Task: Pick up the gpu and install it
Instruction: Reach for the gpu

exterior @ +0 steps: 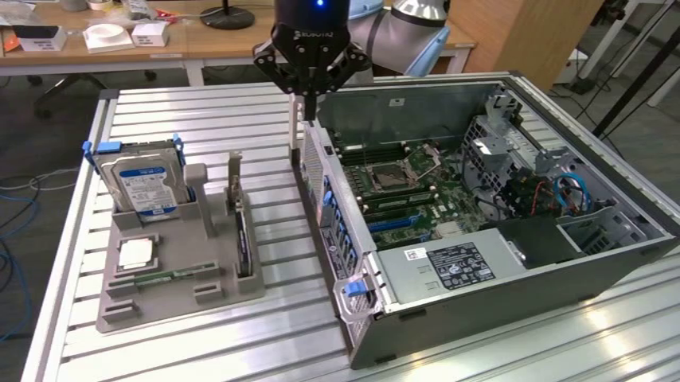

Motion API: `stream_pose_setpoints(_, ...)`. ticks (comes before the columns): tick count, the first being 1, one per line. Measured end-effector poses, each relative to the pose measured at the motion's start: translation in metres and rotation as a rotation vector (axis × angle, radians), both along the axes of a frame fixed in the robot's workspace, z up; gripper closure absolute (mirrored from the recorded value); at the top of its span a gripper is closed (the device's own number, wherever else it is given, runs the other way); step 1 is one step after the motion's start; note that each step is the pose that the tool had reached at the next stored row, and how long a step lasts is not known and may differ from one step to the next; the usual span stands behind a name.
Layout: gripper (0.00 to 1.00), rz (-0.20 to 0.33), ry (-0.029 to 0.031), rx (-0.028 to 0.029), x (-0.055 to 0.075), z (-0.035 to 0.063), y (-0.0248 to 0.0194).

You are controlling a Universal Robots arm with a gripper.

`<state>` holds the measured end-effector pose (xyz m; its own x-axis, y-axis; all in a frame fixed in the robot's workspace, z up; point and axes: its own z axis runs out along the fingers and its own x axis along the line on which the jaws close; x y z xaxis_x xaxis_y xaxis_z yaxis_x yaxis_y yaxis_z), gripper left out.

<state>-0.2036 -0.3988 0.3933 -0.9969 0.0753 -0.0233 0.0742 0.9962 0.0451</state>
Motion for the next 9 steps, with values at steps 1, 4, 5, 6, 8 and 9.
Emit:
stream_pose_setpoints(1,0.89,0.000,0.0000,0.0000,-0.0004,0.0000,0.0000)
stream_pose_setpoints(4,0.89,0.000,0.0000,0.0000,-0.0019,0.0000,0.0000)
stream_pose_setpoints(5,0.89,0.000,0.0000,0.0000,-0.0023,0.0000,0.0000)
stream_pose_setpoints(6,0.89,0.000,-0.0001,0.0000,-0.0028,0.0000,0.0000)
stream_pose_setpoints(8,0.89,0.000,0.0000,0.0000,-0.0037,0.0000,0.0000)
stream_pose_setpoints(9,0.89,0.000,0.0000,0.0000,-0.0042,0.0000,0.0000)
